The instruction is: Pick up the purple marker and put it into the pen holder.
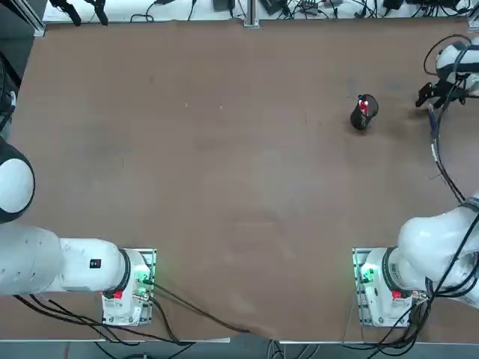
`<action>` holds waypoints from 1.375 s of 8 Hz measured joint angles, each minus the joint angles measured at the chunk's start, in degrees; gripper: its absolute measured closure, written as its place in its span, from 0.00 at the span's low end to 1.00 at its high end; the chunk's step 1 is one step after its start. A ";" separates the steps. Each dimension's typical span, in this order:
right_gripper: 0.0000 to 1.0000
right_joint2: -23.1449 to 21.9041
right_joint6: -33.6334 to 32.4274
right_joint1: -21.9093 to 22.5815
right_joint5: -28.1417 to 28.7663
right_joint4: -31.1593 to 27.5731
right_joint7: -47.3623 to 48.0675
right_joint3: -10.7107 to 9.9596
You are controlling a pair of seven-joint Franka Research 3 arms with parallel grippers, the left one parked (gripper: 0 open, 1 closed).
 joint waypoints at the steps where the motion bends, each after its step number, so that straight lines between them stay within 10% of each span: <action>1: 0.00 -0.10 0.03 -0.54 0.00 0.01 0.00 -0.02; 7: 0.02 0.91 3.98 -1.83 0.00 -0.40 0.06 -0.02; 11: 0.48 1.39 4.58 -2.28 0.08 -0.52 0.16 -0.04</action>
